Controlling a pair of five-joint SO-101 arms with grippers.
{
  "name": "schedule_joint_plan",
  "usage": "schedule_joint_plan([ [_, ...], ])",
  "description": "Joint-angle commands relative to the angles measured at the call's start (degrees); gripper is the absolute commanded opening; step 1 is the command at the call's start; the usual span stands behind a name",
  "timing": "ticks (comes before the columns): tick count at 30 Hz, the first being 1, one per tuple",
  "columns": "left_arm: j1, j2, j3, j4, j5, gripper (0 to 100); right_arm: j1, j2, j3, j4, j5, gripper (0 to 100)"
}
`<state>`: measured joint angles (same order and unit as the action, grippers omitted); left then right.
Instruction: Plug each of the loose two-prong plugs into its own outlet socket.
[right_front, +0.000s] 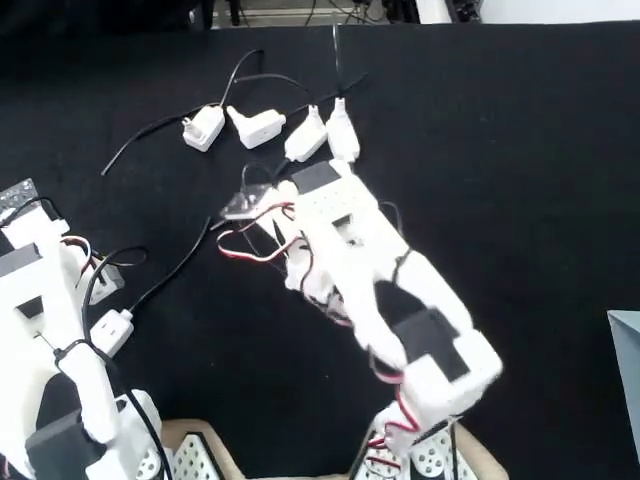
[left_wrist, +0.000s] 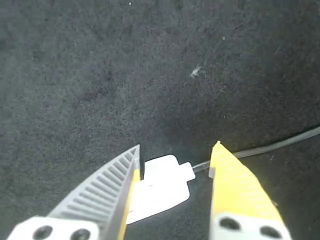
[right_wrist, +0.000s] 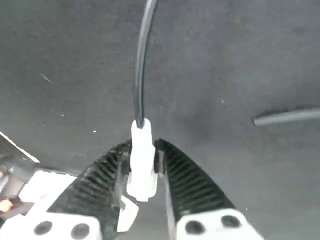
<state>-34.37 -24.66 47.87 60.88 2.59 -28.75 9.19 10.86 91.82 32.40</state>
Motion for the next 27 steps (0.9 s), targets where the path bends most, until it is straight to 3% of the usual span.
schedule_joint_plan([
  [1,0.3,-1.8,-0.7,-0.9,0.1,23,-1.8,-12.2,-0.6,1.8,-5.4,1.2],
  [5,4.5,-4.1,-0.5,-0.4,0.1,22,-1.8,-19.9,-0.7,1.2,-10.4,1.2],
  [11,13.0,-20.0,-0.2,2.6,0.2,12,-1.8,-29.5,-0.5,-1.1,-22.1,1.2],
  [19,28.0,-35.5,7.0,-4.7,2.5,19,-9.6,-42.1,9.8,-9.6,-24.5,1.2],
  [27,29.2,-44.6,14.5,-8.5,8.1,22,-11.8,-54.6,24.1,-23.3,-26.0,1.2],
])
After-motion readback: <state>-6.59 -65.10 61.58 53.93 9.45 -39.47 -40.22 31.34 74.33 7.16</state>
